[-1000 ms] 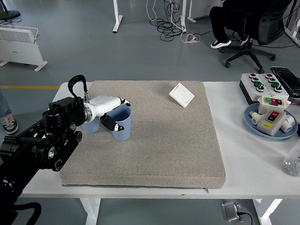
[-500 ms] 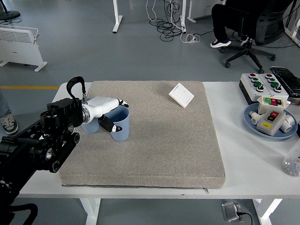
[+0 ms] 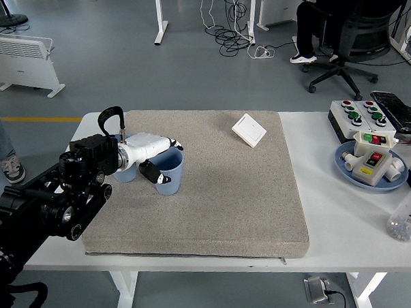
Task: Push cup pick cup insert cup
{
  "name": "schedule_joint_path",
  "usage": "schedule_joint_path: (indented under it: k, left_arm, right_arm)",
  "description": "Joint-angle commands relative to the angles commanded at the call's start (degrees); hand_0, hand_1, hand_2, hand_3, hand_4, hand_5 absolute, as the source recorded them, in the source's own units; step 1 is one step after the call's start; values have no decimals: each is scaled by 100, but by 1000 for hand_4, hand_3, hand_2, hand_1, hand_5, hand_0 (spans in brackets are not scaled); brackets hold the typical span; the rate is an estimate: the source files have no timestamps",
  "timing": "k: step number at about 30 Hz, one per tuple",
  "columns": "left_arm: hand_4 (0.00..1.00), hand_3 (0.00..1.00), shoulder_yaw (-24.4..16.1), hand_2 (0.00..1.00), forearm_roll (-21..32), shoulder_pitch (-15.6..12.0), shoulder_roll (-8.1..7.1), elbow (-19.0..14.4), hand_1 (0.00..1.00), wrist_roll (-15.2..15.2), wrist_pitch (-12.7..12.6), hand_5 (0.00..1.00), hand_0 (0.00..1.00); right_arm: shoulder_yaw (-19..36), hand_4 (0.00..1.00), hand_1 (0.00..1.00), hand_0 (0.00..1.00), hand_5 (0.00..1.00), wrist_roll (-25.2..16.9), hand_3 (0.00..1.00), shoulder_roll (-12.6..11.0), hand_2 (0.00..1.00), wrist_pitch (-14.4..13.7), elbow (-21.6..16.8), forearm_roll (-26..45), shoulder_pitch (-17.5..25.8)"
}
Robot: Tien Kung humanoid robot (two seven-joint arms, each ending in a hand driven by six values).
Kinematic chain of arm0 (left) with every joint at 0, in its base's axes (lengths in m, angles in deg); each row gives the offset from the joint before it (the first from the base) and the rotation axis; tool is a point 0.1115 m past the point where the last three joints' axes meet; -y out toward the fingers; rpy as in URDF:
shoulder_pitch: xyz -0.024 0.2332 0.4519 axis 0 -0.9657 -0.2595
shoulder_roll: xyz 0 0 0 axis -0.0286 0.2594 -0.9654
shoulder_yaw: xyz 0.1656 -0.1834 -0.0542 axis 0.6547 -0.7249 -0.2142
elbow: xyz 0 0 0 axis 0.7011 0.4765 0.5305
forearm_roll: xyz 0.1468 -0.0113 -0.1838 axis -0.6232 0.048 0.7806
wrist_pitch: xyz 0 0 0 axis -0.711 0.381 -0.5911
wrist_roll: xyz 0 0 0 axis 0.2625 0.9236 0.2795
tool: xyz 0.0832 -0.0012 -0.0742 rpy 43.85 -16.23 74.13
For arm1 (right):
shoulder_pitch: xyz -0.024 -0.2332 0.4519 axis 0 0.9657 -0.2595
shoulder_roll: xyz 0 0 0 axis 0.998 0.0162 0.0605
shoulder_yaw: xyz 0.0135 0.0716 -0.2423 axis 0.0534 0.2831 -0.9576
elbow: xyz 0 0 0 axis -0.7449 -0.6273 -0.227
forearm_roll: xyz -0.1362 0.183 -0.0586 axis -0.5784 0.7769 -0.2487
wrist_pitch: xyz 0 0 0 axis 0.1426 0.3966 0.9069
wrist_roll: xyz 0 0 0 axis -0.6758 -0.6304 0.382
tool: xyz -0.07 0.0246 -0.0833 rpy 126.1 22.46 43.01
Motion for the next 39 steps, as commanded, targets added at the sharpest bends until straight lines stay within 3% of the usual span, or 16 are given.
schedule_joint_path:
  k: [9, 14, 19, 24, 30, 39]
  left_arm:
    - [333, 439, 125, 411, 67, 80, -258, -745, 421, 264, 385, 2, 500]
    - [333, 439, 9, 411, 472, 227, -537, -1302, 421, 509, 779, 2, 500]
    - [338, 432, -218, 408, 712, 471, -817, -1563, 420, 696, 1111, 2, 508]
    - [344, 427, -540, 407, 694, 668, -1050, -1436, 422, 788, 1272, 2, 510]
    - [346, 428, -917, 407, 466, 853, -1269, -888, 422, 822, 1338, 2, 516]
    - [348, 434, -1016, 410, 247, 883, -1254, -495, 430, 743, 1277, 2, 525]
  right_arm:
    - [19, 107, 665, 761, 471, 0, 566, 0, 685, -2, 0, 13, 49]
    - [22, 107, 665, 761, 471, -3, 566, 0, 685, -5, 0, 38, 70]
    - [37, 107, 665, 762, 471, -6, 566, -8, 685, -7, 0, 45, 68]
    - [41, 107, 665, 761, 471, -8, 566, -16, 685, -12, 0, 54, 62]
    - [43, 107, 665, 761, 471, -11, 566, -31, 684, -13, 0, 67, 66]
    - [56, 107, 665, 761, 473, -1, 566, -21, 686, -18, 0, 15, 65]
